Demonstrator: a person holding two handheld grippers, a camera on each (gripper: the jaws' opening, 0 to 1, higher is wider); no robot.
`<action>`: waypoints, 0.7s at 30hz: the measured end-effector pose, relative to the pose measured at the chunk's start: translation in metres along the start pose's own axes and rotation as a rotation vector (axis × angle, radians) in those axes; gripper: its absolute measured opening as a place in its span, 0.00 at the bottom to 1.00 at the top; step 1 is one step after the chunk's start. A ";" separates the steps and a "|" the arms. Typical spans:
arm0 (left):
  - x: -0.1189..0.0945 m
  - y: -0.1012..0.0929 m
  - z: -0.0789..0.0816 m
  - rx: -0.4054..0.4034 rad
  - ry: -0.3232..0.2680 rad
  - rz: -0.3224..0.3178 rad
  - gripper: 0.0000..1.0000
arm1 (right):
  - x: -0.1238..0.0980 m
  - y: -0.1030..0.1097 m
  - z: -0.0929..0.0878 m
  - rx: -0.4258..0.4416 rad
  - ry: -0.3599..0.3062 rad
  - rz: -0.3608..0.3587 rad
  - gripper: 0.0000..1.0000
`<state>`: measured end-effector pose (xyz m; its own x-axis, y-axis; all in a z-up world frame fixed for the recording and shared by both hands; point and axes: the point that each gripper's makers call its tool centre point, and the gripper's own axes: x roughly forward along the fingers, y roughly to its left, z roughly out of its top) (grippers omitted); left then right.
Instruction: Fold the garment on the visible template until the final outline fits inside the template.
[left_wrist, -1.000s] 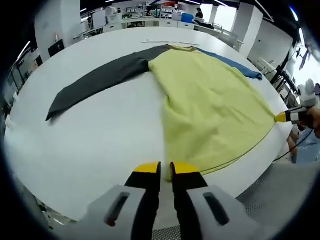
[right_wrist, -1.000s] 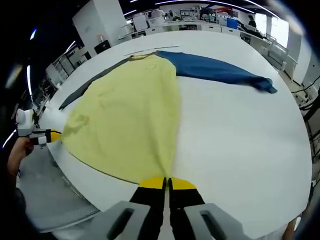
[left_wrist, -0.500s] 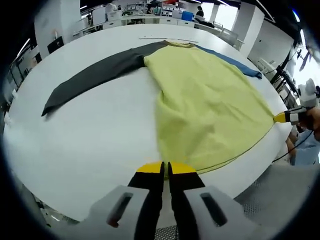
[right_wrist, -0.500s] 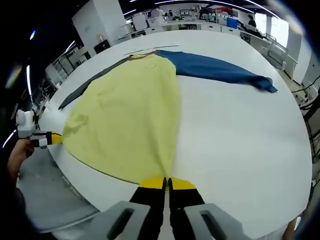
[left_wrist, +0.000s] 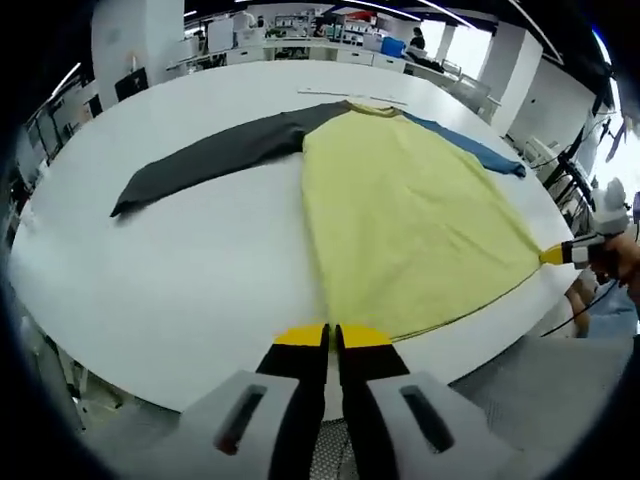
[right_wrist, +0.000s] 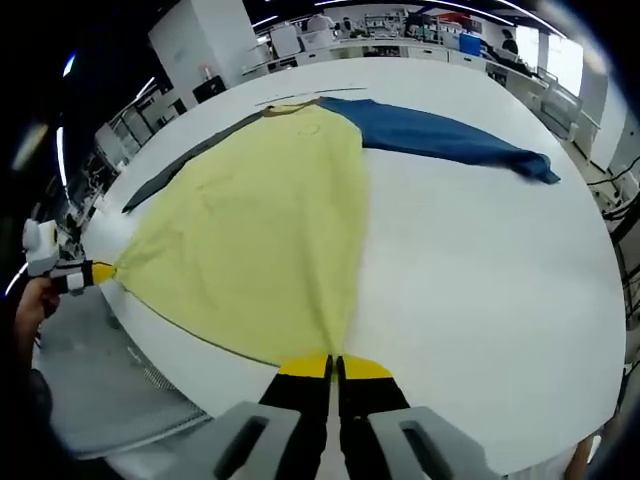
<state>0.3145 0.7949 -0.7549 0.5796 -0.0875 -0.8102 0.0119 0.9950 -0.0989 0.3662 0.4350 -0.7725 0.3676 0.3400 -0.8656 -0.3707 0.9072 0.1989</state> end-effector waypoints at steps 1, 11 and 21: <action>0.001 0.002 0.000 0.009 0.000 0.006 0.00 | -0.001 0.000 0.000 0.002 -0.004 0.003 0.00; 0.007 0.013 -0.009 0.034 0.043 0.020 0.00 | -0.003 0.003 -0.011 0.019 0.013 0.021 0.00; 0.008 0.010 -0.012 0.090 0.059 0.022 0.01 | -0.003 0.005 -0.012 -0.015 0.026 0.028 0.00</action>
<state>0.3097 0.8038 -0.7689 0.5312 -0.0654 -0.8447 0.0746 0.9968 -0.0303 0.3528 0.4356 -0.7747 0.3349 0.3587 -0.8713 -0.3937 0.8934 0.2165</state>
